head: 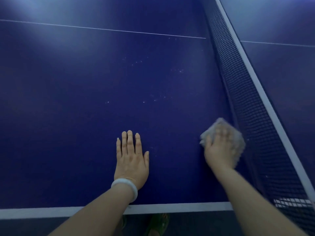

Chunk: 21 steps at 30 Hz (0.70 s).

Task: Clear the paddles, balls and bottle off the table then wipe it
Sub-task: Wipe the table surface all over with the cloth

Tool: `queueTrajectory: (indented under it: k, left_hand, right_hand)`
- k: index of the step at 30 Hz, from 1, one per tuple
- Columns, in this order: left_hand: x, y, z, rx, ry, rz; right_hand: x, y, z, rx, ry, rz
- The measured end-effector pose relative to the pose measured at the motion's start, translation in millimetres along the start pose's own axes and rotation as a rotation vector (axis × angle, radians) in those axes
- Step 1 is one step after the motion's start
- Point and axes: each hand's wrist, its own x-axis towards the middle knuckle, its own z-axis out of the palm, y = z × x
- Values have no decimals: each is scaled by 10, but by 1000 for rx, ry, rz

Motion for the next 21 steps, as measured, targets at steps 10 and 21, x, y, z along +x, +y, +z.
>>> queueTrajectory:
  k: [10,21]
  left_hand:
    - [-7,-61,-69,-63,-39,17]
    - [216,-1267,-295,-99,37,-287]
  right_hand:
    - [-681,-248,183,-98,-48,-161]
    - [-467,-805,226,-118,-132,-416]
